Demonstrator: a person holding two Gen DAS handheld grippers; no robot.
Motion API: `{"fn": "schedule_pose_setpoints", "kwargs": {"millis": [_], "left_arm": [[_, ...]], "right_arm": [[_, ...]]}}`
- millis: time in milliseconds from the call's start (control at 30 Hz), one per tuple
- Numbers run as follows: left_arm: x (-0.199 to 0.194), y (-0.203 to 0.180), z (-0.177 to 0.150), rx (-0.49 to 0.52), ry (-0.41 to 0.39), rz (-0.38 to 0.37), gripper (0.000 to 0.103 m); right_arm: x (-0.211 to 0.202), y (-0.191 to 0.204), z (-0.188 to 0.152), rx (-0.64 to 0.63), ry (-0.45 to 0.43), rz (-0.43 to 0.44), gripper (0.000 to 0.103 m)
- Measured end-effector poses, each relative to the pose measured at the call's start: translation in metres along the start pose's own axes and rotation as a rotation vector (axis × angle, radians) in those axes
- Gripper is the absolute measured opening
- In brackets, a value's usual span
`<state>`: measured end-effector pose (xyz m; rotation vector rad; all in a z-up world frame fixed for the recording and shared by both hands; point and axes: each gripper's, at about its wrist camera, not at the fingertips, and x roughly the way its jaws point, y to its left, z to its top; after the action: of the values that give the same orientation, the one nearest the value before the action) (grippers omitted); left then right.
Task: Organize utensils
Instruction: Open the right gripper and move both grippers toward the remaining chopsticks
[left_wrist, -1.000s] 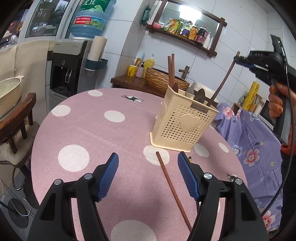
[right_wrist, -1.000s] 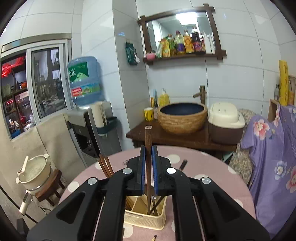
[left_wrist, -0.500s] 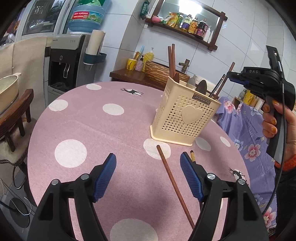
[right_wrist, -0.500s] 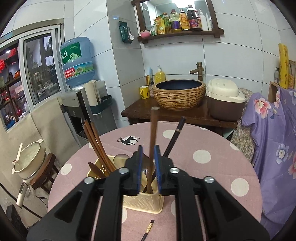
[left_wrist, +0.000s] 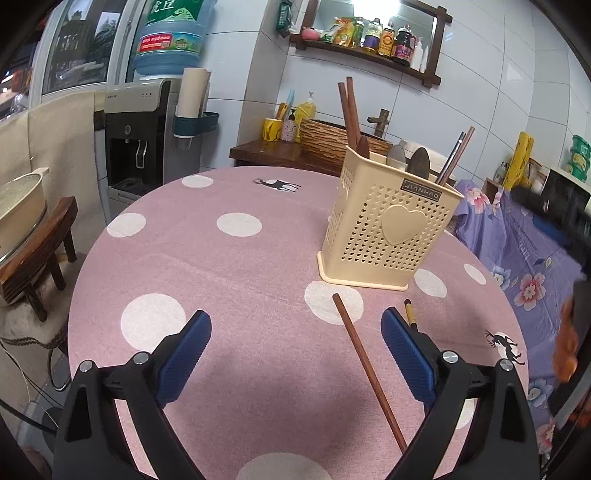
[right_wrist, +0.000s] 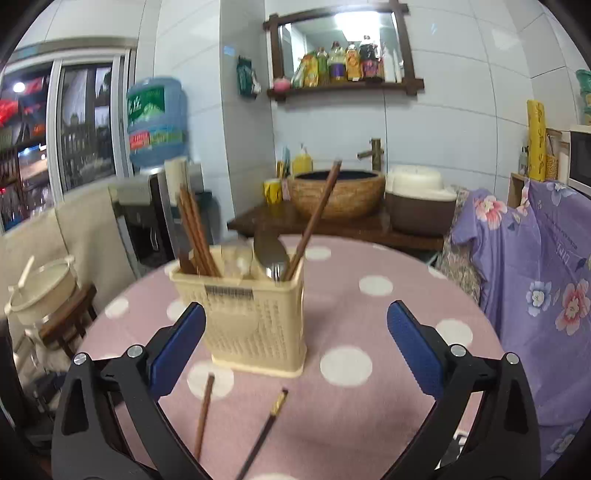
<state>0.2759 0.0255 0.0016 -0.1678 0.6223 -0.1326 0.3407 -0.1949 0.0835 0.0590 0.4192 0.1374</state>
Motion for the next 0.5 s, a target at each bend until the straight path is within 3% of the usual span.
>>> {"fn": "schedule_pose_setpoints", "kwargs": {"millis": [133, 233, 367, 500], "left_arm": [[0.010, -0.009, -0.004, 0.023, 0.024, -0.034, 0.098], [0.019, -0.015, -0.010, 0.035, 0.045, -0.016, 0.098], [0.032, -0.018, -0.012, 0.011, 0.129, -0.017, 0.098], [0.042, -0.019, -0.007, -0.042, 0.165, -0.028, 0.096]], "right_arm": [[0.013, 0.000, -0.032, 0.008, 0.111, -0.014, 0.097], [0.024, 0.001, -0.050, 0.027, 0.207, -0.042, 0.097], [0.030, 0.001, -0.065, 0.035, 0.254, -0.101, 0.097], [0.040, -0.006, -0.075, 0.081, 0.305, -0.103, 0.097]]}}
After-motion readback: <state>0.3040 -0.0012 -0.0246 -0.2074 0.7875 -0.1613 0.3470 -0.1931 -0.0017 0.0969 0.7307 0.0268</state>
